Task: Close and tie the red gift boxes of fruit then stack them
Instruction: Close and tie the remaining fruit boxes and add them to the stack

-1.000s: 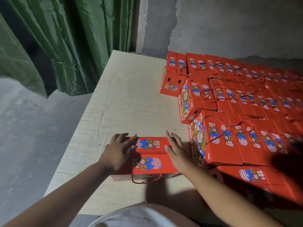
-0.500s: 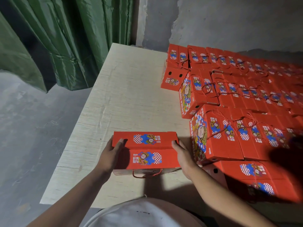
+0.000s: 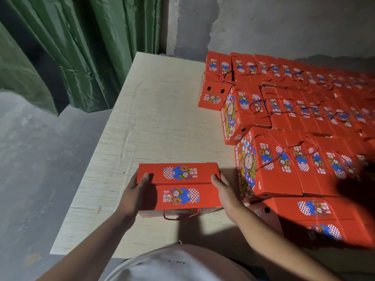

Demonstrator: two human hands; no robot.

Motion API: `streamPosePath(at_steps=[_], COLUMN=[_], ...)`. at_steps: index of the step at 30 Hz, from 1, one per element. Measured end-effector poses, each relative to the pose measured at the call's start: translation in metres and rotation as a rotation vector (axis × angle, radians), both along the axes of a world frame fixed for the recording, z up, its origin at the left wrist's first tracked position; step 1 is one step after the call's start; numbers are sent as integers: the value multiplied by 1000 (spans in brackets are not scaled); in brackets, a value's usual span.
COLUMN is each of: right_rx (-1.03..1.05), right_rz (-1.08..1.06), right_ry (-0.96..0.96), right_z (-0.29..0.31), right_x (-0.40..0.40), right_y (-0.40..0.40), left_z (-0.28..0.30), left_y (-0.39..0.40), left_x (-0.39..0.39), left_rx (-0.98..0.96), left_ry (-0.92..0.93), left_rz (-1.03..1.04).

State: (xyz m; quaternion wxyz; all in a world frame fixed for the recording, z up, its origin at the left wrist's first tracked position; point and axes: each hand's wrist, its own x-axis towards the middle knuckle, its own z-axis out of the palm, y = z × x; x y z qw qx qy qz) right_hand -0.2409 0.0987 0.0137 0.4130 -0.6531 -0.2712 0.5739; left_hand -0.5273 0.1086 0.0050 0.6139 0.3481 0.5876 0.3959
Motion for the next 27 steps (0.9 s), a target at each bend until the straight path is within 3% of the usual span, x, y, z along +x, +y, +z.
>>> streamPosePath(at_steps=[27], right_rx=[-50], right_rz=[-15], right_ry=[-6], right_z=[-6], right_x=[1], right_y=[0], left_z=[3], left_y=[-3], left_x=[1], left_rx=[-18], left_ry=[-52], left_rz=[32])
